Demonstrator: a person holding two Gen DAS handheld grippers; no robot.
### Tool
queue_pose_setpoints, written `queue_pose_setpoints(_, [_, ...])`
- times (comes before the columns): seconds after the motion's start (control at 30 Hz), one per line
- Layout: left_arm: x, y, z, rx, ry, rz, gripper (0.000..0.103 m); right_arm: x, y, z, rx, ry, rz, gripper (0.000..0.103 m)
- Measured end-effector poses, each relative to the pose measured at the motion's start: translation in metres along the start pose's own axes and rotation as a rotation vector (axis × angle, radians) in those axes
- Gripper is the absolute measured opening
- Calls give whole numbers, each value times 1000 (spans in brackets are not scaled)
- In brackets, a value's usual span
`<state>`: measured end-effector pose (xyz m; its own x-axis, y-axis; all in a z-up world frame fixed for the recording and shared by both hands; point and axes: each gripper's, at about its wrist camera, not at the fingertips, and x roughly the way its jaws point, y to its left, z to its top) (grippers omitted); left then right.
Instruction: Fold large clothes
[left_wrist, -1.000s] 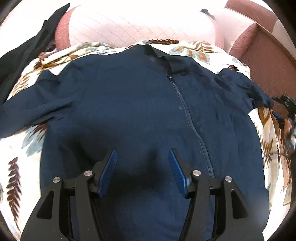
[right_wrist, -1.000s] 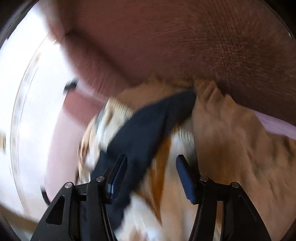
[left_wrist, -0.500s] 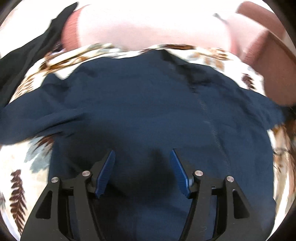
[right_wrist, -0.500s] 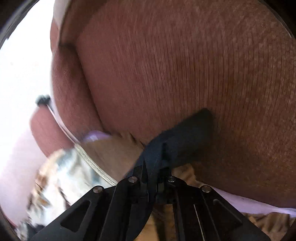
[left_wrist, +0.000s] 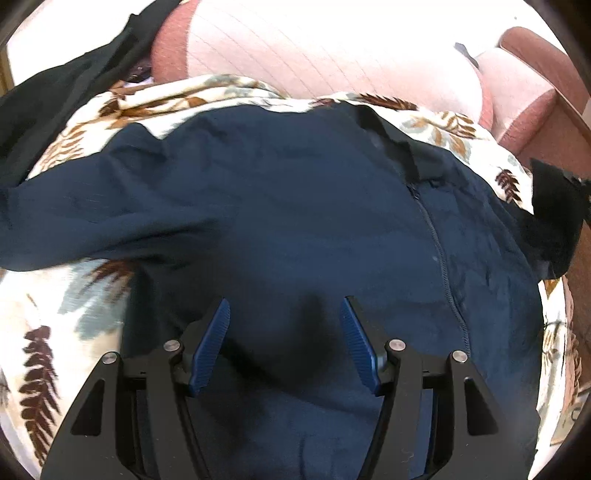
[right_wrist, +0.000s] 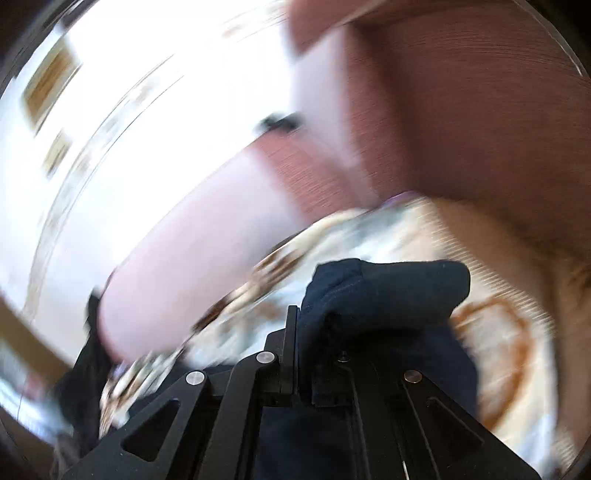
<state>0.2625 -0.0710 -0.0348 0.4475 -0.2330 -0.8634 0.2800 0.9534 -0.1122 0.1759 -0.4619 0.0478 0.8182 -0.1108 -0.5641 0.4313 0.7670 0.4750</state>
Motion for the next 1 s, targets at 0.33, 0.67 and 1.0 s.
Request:
queue_pose_setpoints(0.33, [-13,56,10,-84,-19,-6,61,44,154,-113,-294,228,115,5])
queue_pose_setpoints(0.67, [-20,97,12,-176,-31,-33,61,77,218,-236,-433,504,160,42])
queue_pose_setpoints(1.0, [6,52,7,-59,69,-133,69,-17,153,-220,-333,484,212,59])
